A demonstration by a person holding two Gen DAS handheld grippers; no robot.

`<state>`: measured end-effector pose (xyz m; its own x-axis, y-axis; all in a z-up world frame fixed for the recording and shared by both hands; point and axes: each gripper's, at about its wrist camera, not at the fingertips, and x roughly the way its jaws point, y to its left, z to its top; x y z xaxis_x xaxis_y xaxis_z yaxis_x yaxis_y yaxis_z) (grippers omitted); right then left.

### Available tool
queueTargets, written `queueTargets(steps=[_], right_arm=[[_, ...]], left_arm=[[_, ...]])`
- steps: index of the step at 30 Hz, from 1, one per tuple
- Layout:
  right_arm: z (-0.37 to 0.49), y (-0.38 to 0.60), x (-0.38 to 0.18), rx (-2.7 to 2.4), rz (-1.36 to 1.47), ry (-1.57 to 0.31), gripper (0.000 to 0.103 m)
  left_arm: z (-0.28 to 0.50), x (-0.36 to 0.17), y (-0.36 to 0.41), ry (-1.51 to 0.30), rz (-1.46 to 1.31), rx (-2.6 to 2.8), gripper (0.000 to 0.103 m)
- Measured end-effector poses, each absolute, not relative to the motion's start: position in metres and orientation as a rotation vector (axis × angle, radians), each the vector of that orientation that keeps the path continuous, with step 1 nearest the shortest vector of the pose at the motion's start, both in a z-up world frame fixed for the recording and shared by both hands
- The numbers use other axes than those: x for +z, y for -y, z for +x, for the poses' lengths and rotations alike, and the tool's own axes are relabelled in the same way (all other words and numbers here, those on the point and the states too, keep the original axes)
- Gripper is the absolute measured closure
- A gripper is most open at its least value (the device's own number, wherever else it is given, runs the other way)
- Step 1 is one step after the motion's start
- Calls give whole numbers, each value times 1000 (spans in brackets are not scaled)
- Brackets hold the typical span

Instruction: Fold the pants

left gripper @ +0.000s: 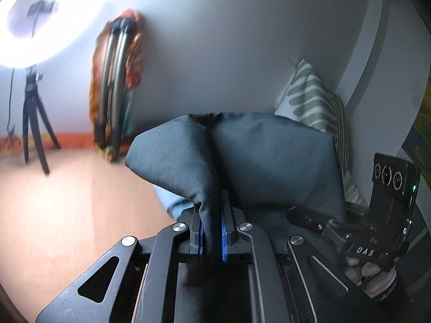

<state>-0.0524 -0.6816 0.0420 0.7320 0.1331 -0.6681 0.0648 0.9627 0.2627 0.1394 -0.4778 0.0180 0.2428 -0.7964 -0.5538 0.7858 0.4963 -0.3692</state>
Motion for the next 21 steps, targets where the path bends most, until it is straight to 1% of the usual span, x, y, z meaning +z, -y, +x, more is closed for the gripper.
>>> queueTargets(steps=[4,9,21], right_arm=[[-40,695,53,21,292,-721,72],[-20,714,60,-1,302,-704,72],[37,774,45,-60,298,-715,72]], left_arm=[[149,37,496,-732,8,-1073,96],[158,45,520,-696,36,-1070,96],[200,36,579,-683,49,-1061,96]])
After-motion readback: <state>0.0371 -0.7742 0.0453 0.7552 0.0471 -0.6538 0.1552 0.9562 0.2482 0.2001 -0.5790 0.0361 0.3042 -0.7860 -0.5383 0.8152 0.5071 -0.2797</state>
